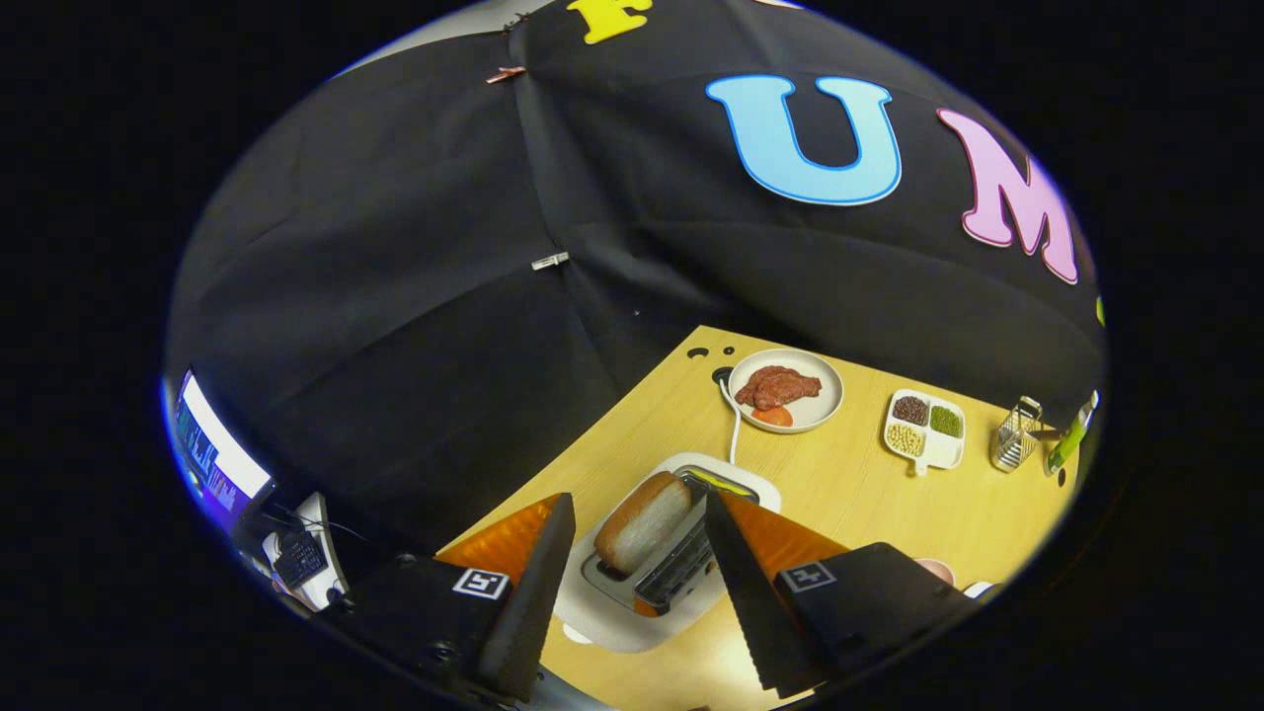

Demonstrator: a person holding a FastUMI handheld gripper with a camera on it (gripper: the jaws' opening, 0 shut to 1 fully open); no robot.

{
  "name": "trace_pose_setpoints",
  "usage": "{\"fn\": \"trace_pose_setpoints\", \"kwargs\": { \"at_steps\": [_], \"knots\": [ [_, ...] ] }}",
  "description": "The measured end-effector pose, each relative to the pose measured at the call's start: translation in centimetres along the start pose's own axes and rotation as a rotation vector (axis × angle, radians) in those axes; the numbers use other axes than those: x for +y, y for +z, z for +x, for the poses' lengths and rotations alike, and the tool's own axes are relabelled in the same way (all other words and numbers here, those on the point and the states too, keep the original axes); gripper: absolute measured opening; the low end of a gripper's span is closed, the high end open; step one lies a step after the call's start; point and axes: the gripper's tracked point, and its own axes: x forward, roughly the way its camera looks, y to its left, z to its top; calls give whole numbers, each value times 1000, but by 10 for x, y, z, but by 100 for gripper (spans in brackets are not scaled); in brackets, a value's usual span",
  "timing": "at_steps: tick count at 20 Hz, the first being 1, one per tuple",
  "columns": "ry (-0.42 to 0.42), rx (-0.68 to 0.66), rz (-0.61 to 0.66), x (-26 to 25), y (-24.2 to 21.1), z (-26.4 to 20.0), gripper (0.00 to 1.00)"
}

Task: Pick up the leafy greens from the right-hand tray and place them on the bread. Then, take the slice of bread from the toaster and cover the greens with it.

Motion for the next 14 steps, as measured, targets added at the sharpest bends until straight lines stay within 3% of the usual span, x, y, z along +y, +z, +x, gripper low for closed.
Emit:
{"fn": "trace_pose_setpoints", "kwargs": {
  "at_steps": [6, 10, 14],
  "knots": [
    [-31, 96, 60, 4, -31, 46, 84],
    [-133, 132, 82, -19, -42, 65, 84],
    [-188, 170, 161, -25, -52, 69, 32]
  ]
}}
